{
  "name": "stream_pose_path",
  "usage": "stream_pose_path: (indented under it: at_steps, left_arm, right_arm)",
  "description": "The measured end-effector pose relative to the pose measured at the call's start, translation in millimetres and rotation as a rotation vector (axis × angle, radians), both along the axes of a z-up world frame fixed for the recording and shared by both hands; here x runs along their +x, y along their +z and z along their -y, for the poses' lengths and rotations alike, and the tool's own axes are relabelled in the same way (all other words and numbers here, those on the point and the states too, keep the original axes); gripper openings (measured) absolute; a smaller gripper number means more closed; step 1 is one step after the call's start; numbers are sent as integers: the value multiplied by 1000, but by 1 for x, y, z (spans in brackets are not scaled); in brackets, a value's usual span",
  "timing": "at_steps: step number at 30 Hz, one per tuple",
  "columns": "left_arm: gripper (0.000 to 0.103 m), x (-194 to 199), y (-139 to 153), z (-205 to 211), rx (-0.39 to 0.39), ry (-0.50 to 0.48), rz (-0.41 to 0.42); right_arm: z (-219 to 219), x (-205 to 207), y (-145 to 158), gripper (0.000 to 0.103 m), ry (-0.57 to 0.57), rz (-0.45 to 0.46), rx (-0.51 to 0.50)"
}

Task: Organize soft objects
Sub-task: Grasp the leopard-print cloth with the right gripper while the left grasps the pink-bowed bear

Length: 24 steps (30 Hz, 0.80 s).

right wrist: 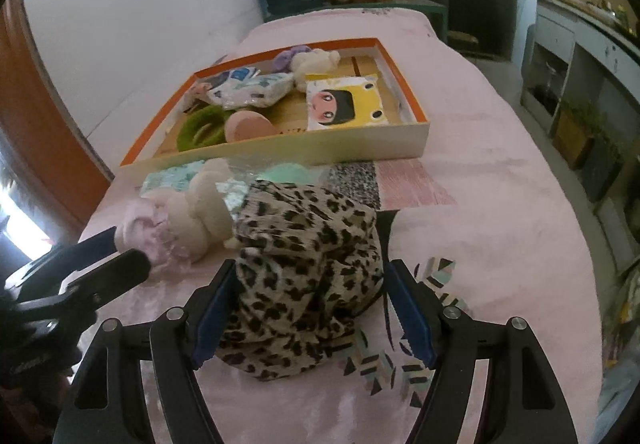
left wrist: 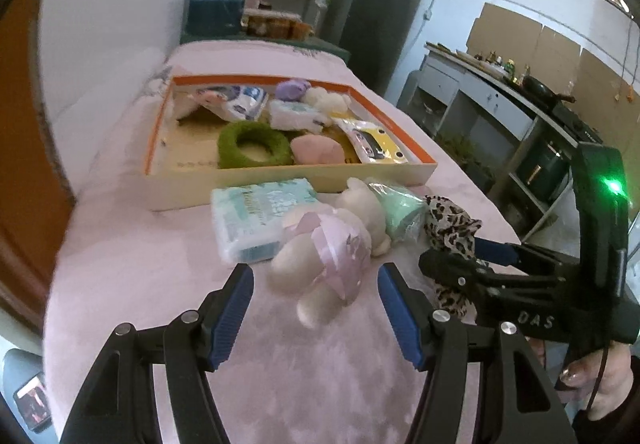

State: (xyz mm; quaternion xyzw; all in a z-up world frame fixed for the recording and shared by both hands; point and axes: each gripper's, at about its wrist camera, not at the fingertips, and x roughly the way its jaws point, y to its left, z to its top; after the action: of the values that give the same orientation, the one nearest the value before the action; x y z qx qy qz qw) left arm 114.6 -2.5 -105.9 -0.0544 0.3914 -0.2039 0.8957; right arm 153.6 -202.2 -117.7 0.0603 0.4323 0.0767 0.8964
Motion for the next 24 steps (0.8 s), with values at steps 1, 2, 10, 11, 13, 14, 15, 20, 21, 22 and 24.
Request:
stream_pose_path:
  at_steps: [1,2,10,11,13,14,15,20,21,22,24]
  left_arm:
    - [64,5,-3,2,-5,-3,-15]
    - [64,9,-6,4,-7,-3,-30]
    - [48,20,-18,21,-31,-22,-100]
    - [37,19,-19,24,-28,-27,-100]
    - [32,17,-18,27,-9,-18,-92]
    - [32,16,-18,28,-5,-17,-89]
    - [31,15,-18,29,-7,-18,-88]
    - [26,11,-18,24,-45,-6,-89]
    - [26,11,-18,24,-49,-6,-87]
    - [25,9,-18,23,-49,-7,-84]
    - [25,5,-16,24,-47,-9,-75]
  right_arm:
    - [2,1,-2,75,-1,-5,6]
    - [3,1,-3,75,-1,-7,10]
    - [14,1,-9,75,-1,-17,55]
    - [14,0,-9,75,2,-14,57]
    - [15,-1,-8,75,8,-12,62]
    - [16,-2,-8,72,11,-9,66]
    - [16,-3,-7,65,12,-6,69]
    - [19,-10,-5,35,13,-4,96]
    - [19,-12,-4,33,14,-4,100]
    - [20,-14,-3,30,13,-2,102]
    - [22,-18,-1,25,10,2,105]
